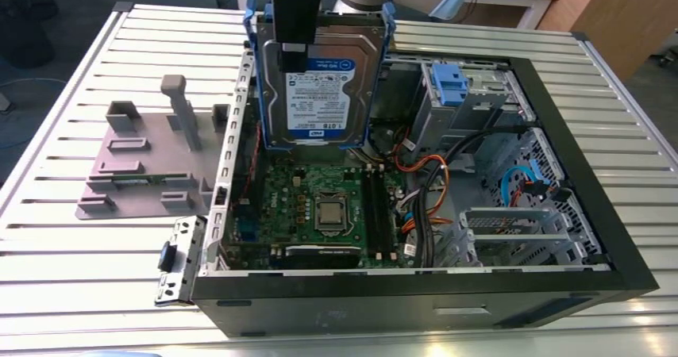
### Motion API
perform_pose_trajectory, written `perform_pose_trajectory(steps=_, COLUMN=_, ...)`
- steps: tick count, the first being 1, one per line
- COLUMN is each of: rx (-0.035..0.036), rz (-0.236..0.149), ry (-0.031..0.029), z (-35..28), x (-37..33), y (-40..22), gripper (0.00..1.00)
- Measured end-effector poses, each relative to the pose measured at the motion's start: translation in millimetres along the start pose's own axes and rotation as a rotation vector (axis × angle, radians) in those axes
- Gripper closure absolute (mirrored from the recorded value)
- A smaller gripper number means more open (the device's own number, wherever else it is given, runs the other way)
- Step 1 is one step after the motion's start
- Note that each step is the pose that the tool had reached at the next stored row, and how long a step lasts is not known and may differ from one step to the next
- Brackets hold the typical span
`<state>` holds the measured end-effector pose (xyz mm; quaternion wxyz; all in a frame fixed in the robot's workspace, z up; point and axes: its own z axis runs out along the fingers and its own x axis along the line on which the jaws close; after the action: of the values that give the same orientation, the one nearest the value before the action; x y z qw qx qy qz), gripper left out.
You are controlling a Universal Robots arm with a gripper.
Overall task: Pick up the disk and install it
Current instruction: 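Insert the disk into the insertion slot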
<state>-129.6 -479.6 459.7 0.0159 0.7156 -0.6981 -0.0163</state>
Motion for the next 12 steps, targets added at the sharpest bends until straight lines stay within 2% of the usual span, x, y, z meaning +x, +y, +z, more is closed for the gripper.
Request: perform_pose_trajectory(steps=12, rx=0.0, rz=0.0, ry=0.0003, z=0.2, x=4.7, y=0.1, gripper=0.63)
